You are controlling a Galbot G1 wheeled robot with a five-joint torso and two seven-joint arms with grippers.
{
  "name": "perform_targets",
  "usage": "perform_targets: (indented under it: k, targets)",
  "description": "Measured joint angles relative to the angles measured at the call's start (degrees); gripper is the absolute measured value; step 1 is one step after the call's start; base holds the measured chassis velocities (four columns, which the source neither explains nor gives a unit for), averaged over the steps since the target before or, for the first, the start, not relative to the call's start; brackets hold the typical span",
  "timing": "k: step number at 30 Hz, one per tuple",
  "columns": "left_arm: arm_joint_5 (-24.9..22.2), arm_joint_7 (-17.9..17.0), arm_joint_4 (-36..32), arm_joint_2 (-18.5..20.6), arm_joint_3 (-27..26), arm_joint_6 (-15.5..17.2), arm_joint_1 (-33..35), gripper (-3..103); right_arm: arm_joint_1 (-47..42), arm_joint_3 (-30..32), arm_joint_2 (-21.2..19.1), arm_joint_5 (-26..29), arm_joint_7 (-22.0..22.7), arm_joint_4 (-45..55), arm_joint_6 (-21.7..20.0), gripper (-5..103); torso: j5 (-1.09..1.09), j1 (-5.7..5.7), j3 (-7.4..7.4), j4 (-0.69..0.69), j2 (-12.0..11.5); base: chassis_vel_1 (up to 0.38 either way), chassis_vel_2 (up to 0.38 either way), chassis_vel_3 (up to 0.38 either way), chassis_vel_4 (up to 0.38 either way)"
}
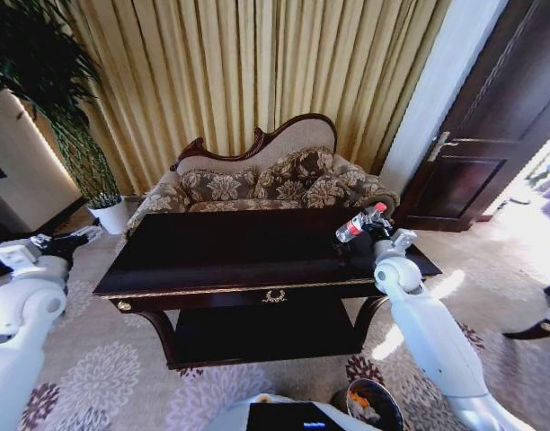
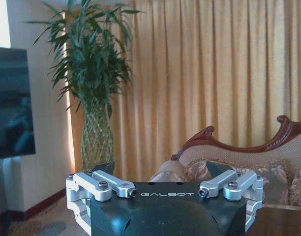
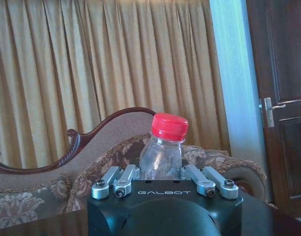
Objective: Move to the front of the table and place the trash on the table into the trash bin.
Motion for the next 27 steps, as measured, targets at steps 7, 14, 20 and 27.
perform_targets:
  k: [7,14,20,27]
  targets:
    - [1.85,0.79,-1.64,-0.23,1.65,-0.48,0.24,100,-0.3,3.12,-2.15,2.26,-0.9,2.54,-0.3,32,-0.01,0.01,0.01,-0.02,-0.02,0.0,0.0,0.0,0.0]
    - [2.11,0.8,-1.9,0.11,2.46,-0.24,-0.22,100,0.38,4.22,-3.73,3.94,-2.02,4.98,-0.71,32,0.0,0.01,0.0,0.03,-0.01,0.0,0.0,0.0,0.0]
    - [2.11,1.04,-1.45,0.8,2.29,-0.12,-0.03,100,-0.13,4.0,-4.85,4.32,-2.96,4.97,-0.79,32,0.0,0.01,0.01,0.01,-0.01,0.0,0.0,0.0,0.0]
    - [2.23,1.37,-0.89,1.16,2.26,-0.13,0.17,100,-0.79,3.92,-5.95,4.58,-3.53,4.4,-0.75,32,-0.01,0.02,0.01,0.01,-0.02,0.027,-0.018,-0.035,0.032]
